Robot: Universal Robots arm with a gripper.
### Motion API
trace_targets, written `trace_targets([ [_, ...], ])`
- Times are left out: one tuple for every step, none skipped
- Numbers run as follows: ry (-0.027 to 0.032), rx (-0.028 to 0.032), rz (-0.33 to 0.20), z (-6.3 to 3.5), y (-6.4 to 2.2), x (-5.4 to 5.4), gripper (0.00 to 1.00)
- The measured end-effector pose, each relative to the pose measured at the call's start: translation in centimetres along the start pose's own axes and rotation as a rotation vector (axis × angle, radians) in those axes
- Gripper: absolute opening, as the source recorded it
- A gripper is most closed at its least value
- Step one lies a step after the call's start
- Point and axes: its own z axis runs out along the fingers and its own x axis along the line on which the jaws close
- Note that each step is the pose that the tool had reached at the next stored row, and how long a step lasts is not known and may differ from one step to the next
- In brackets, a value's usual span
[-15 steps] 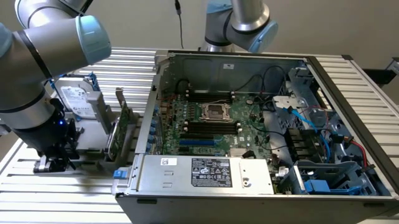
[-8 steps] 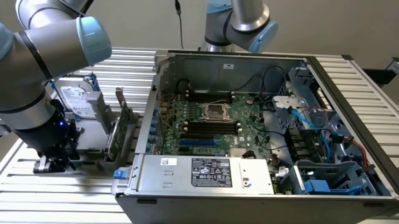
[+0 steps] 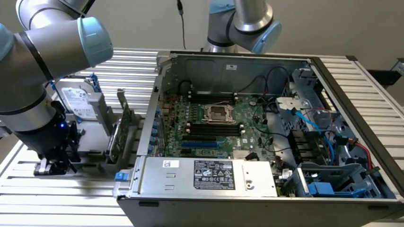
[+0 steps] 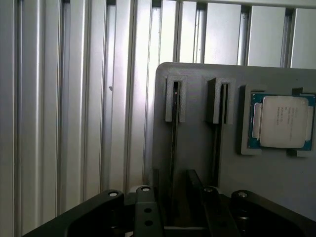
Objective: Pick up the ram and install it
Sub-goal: 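Pick up the ram and move it above insertion slot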
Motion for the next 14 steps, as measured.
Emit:
trace_targets([
  [0.0000, 0.0000, 0.000, 0.00, 0.00, 0.00, 0.36],
  [0.0000, 0.0000, 0.000, 0.00, 0.00, 0.00, 0.34],
  [0.0000, 0.0000, 0.000, 0.00, 0.00, 0.00, 0.28],
  [0.0000, 0.0000, 0.000, 0.00, 0.00, 0.00, 0.28],
  [0.0000, 0.0000, 0.000, 0.00, 0.00, 0.00, 0.21],
  [0.0001, -0.0001, 0.000, 0.00, 0.00, 0.00, 0.21],
  [0.0000, 0.0000, 0.000, 0.00, 0.00, 0.00, 0.21],
  [0.0000, 0.0000, 0.000, 0.00, 0.00, 0.00, 0.21],
  [0.0000, 0.0000, 0.000, 0.00, 0.00, 0.00, 0.21],
  [0.0001, 0.0000, 0.000, 0.00, 0.00, 0.00, 0.21],
  [0.0001, 0.0000, 0.000, 0.00, 0.00, 0.00, 0.19],
  [0.0001, 0.0000, 0.000, 0.00, 0.00, 0.00, 0.14],
  [0.0001, -0.0001, 0.000, 0.00, 0.00, 0.00, 0.14],
  [0.0001, -0.0001, 0.000, 0.00, 0.00, 0.00, 0.14],
])
